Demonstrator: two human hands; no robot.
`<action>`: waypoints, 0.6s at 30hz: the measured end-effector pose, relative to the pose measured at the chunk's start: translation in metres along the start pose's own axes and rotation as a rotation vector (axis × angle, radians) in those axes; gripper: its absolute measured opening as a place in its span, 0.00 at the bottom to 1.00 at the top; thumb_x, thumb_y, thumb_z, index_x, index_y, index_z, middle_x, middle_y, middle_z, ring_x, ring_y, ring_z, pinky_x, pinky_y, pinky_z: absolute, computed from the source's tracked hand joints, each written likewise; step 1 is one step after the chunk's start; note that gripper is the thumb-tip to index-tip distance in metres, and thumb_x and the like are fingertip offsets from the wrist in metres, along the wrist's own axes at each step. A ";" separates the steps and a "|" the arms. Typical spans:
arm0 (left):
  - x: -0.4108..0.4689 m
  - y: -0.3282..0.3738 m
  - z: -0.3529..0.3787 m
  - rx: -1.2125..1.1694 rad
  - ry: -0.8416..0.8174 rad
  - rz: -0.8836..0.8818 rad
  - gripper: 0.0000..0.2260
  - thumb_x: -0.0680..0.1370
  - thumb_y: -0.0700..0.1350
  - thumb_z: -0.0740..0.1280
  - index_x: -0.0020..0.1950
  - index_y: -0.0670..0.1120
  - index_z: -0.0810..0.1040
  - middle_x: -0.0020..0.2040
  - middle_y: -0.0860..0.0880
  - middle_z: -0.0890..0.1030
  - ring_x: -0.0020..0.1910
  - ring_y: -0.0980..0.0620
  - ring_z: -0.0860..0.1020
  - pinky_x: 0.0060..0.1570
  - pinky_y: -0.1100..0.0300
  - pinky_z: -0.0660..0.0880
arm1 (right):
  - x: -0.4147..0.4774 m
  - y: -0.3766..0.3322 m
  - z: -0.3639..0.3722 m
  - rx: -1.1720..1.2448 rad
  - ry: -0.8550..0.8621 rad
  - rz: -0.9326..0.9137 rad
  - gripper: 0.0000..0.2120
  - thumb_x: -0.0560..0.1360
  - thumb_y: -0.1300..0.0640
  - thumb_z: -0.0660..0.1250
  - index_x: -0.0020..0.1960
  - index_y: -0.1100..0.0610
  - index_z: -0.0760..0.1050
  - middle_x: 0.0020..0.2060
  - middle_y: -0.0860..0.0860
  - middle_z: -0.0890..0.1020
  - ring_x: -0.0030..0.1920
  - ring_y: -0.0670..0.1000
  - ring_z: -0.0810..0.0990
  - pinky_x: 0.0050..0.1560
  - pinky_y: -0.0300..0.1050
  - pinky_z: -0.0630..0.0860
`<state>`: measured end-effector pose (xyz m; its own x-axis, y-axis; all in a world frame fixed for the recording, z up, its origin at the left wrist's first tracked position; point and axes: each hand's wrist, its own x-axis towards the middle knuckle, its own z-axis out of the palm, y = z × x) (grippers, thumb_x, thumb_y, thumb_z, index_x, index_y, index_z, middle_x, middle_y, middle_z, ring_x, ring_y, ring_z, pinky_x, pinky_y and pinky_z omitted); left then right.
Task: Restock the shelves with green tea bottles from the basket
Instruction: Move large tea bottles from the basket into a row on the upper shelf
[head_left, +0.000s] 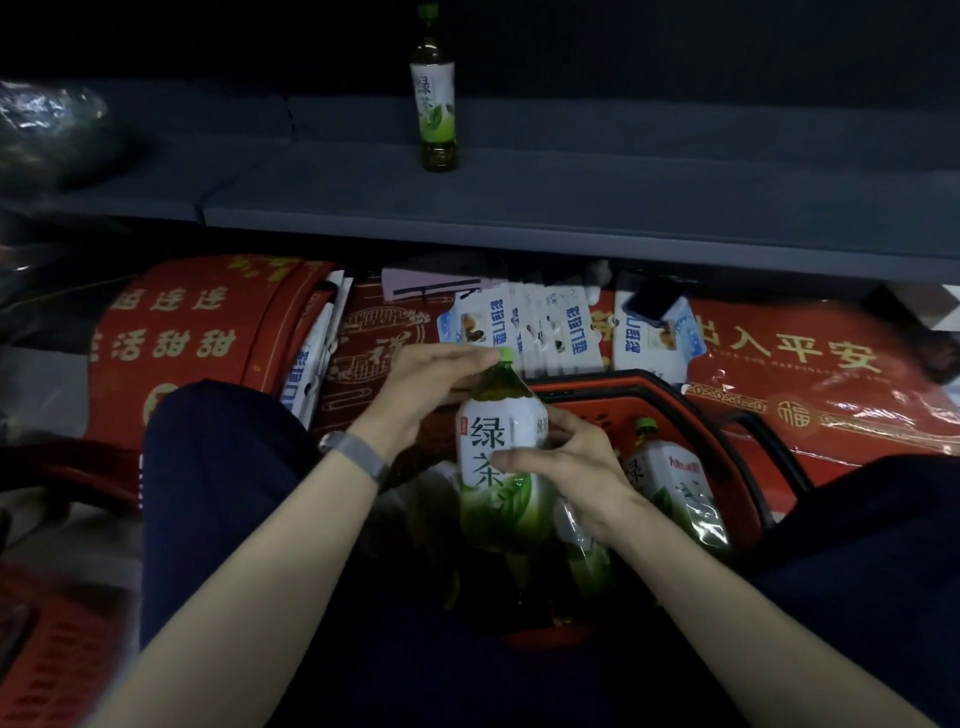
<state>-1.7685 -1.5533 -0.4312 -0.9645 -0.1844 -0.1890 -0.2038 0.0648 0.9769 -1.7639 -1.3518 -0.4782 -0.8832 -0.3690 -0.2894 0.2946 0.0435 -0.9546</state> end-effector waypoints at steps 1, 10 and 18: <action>-0.002 0.002 -0.002 -0.029 -0.057 -0.027 0.13 0.77 0.49 0.76 0.59 0.45 0.87 0.54 0.48 0.89 0.58 0.48 0.86 0.58 0.56 0.81 | 0.000 -0.003 -0.002 0.044 -0.003 0.008 0.36 0.62 0.69 0.85 0.68 0.58 0.77 0.49 0.55 0.90 0.49 0.56 0.90 0.48 0.50 0.86; -0.017 -0.004 0.020 -0.161 -0.429 -0.232 0.24 0.76 0.53 0.74 0.72 0.54 0.78 0.65 0.47 0.85 0.66 0.44 0.82 0.66 0.37 0.77 | -0.005 -0.038 -0.025 0.248 0.051 -0.079 0.32 0.62 0.54 0.81 0.65 0.58 0.82 0.55 0.55 0.89 0.55 0.57 0.88 0.52 0.52 0.84; -0.023 -0.006 0.032 -0.174 -0.258 -0.152 0.20 0.77 0.49 0.75 0.69 0.51 0.81 0.60 0.46 0.87 0.60 0.44 0.85 0.62 0.36 0.79 | -0.007 -0.034 -0.027 0.166 -0.115 -0.079 0.42 0.69 0.58 0.82 0.79 0.50 0.68 0.63 0.52 0.86 0.63 0.53 0.85 0.67 0.54 0.79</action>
<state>-1.7502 -1.5184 -0.4354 -0.9405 0.0767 -0.3311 -0.3383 -0.1164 0.9338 -1.7779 -1.3252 -0.4457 -0.8614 -0.4689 -0.1953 0.2906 -0.1396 -0.9466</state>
